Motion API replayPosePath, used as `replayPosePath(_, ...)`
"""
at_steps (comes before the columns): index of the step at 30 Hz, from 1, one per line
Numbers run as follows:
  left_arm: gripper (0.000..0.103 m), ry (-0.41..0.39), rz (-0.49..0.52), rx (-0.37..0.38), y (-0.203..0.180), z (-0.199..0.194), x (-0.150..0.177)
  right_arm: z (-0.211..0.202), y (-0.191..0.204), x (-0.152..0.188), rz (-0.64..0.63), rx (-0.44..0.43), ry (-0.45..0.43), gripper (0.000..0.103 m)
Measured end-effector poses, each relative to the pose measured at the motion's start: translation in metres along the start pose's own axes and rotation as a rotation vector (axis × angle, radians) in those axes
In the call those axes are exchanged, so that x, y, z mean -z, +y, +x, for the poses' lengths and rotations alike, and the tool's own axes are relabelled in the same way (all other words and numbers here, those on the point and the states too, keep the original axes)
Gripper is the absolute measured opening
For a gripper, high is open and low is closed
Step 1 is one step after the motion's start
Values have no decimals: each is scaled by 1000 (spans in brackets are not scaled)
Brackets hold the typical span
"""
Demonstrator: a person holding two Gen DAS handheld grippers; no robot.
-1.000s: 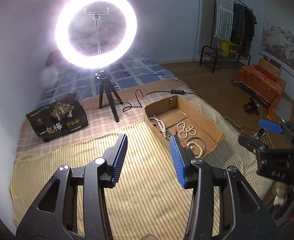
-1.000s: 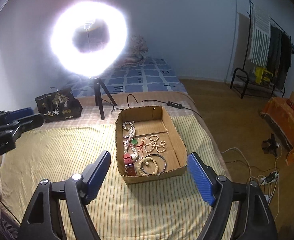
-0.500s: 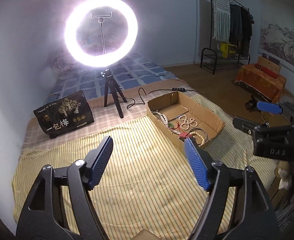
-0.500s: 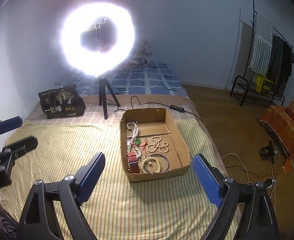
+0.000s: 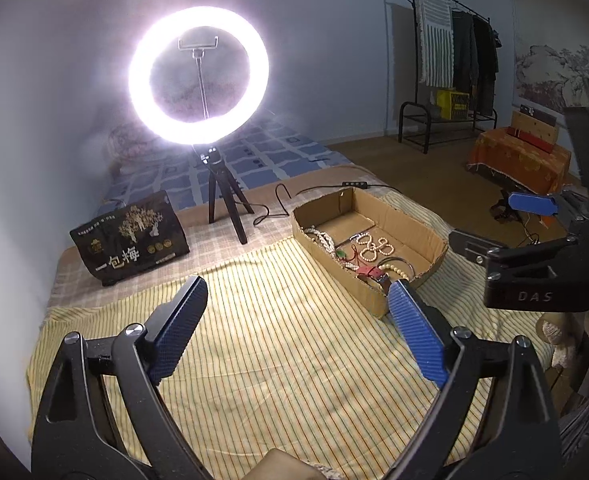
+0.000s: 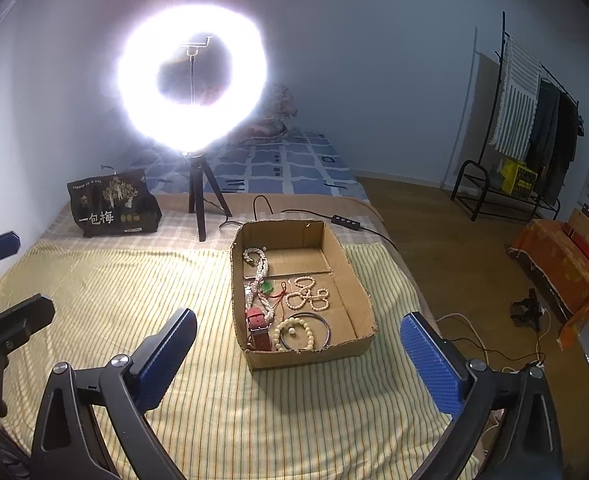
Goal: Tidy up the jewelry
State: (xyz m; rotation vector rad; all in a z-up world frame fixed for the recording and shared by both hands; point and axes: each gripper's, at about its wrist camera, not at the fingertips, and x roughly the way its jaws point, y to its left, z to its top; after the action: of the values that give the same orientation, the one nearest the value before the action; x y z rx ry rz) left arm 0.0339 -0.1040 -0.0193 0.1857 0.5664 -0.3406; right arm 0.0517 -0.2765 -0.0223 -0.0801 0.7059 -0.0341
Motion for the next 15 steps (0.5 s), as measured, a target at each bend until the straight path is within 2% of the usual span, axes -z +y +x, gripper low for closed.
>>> replayPosePath(15,94,15,18,-11,-5,-3,3,2,-3,1,24,23,-10,103)
